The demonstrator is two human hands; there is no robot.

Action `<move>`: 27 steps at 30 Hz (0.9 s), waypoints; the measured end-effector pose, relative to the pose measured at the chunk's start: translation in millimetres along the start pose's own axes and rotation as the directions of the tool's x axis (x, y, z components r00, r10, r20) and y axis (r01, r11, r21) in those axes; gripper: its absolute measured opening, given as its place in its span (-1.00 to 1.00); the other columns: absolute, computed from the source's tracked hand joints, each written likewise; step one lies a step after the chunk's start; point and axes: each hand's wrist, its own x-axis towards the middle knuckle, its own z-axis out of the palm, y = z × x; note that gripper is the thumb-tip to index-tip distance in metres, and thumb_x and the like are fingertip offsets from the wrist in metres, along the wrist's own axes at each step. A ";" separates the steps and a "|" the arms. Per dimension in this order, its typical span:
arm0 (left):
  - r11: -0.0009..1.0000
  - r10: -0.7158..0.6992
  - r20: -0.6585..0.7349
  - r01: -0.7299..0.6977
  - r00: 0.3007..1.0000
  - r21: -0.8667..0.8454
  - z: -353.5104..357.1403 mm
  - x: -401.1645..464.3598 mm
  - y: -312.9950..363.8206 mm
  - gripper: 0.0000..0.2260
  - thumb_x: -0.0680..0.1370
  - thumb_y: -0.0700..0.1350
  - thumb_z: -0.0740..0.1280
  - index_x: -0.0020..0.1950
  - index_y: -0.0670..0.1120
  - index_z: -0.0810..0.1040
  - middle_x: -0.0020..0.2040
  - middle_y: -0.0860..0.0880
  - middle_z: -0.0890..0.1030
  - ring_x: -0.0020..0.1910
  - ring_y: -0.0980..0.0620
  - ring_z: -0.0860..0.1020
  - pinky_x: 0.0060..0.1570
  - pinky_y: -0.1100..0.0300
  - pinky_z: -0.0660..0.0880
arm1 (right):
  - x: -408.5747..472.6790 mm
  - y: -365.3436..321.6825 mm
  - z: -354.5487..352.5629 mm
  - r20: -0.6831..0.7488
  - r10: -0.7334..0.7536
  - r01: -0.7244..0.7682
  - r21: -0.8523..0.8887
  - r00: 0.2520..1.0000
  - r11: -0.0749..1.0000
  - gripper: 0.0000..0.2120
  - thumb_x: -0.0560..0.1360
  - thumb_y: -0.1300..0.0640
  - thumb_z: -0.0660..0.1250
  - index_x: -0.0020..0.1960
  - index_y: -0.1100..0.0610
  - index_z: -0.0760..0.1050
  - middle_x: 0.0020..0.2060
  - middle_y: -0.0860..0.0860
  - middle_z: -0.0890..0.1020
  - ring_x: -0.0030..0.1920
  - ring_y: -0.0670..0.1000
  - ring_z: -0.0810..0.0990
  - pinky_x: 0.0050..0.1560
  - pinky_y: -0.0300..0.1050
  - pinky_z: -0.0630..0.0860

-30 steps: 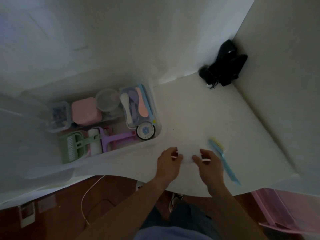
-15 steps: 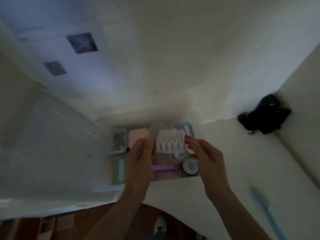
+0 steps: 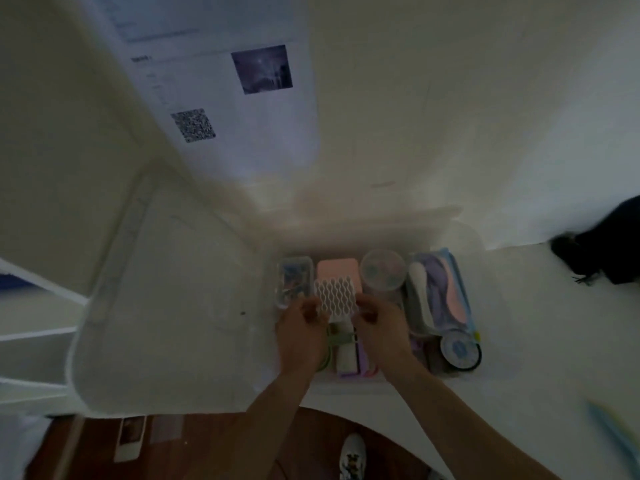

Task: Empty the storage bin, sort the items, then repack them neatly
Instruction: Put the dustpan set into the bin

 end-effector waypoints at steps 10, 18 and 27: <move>0.989 0.057 0.102 -0.070 0.993 0.127 15.6 56.1 7.6 -0.73 0.53 -0.29 0.33 0.20 -0.10 0.60 0.11 -0.07 0.66 -0.04 0.15 0.49 -0.20 0.58 0.26 | 59.7 -6.0 21.8 -0.077 0.085 -0.087 -0.024 0.993 0.996 -0.62 0.41 0.33 0.24 0.16 0.10 0.59 0.00 0.05 0.68 0.01 0.09 0.62 0.05 -0.01 0.57; 0.984 0.081 0.110 -0.097 0.991 0.149 9.6 51.7 10.0 -0.70 0.50 -0.34 0.32 0.20 -0.15 0.62 0.09 -0.13 0.67 0.04 -0.02 0.60 -0.13 0.55 0.28 | 46.5 -10.4 7.3 -0.046 0.059 -0.058 0.019 0.997 0.998 -0.68 0.44 0.31 0.28 0.16 0.11 0.55 0.00 0.09 0.67 -0.01 0.13 0.63 0.00 -0.01 0.57; 0.847 0.493 0.223 -0.522 0.841 0.098 112.9 -51.7 105.7 -0.67 0.54 -0.02 0.29 0.29 -0.01 0.54 0.35 0.00 0.53 0.32 -0.01 0.49 0.37 0.13 0.36 | -36.0 35.9 -154.4 -0.394 -0.113 0.137 0.033 0.912 0.990 -0.76 0.46 0.07 0.42 0.12 -0.02 0.59 -0.05 -0.16 0.66 -0.11 -0.17 0.64 -0.09 -0.25 0.58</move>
